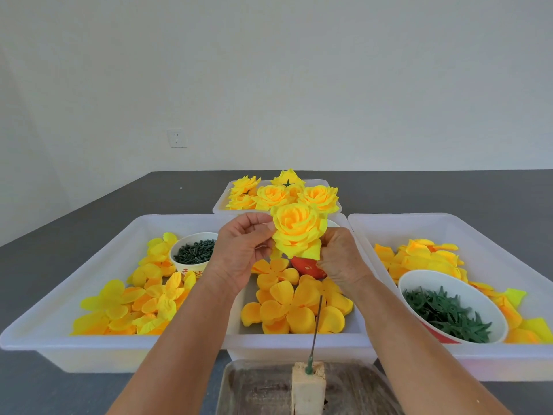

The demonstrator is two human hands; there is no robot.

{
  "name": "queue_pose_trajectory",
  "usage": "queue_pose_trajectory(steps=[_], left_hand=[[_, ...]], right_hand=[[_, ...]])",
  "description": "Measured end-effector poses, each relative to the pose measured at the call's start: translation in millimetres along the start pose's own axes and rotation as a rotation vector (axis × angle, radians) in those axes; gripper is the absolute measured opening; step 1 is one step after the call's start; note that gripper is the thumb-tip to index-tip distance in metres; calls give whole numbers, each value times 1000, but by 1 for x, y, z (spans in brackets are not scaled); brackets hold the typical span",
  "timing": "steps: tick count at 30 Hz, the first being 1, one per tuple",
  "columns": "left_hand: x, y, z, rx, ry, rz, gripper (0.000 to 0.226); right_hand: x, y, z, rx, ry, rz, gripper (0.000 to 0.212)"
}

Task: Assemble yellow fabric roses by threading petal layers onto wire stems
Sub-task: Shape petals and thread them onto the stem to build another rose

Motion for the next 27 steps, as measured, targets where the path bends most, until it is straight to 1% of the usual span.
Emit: queue_pose_trajectory(steps=[3, 5, 8, 14, 18, 20, 22, 25, 27], left_hand=[[1, 0, 1, -78, -76, 57, 18], [0, 0, 1, -100, -114, 59, 19], [-2, 1, 0, -89, -139, 46, 19], [0, 0, -1, -96, -120, 113, 12], [0, 0, -1, -86, -128, 114, 15], [-1, 1, -1, -74, -151, 98, 15], [-2, 1, -3, -56, -192, 87, 22], [0, 0, -6, 5, -237, 107, 24], [1, 0, -7, 11, -250, 106, 21]], right_hand=[[-1, 2, -1, 0, 14, -17, 13], [-1, 3, -2, 12, -1, -13, 11], [0, 1, 0, -59, -37, 30, 7], [6, 2, -1, -147, -163, 160, 10], [8, 3, -4, -141, -211, 174, 13], [7, 4, -4, -126, -194, 166, 15], [6, 3, -3, -104, -123, 142, 13], [5, 2, -2, -63, -53, 123, 23], [4, 2, -2, -55, -39, 109, 18]])
Point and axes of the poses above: each hand's wrist, its own y-axis away from the middle knuckle, its own x-axis out of the back of the hand, z = x × y, the point moved 3 cm from there along -y, towards the middle knuckle, and after that the axes turned 8 degrees about y, right-handed, at the moved point
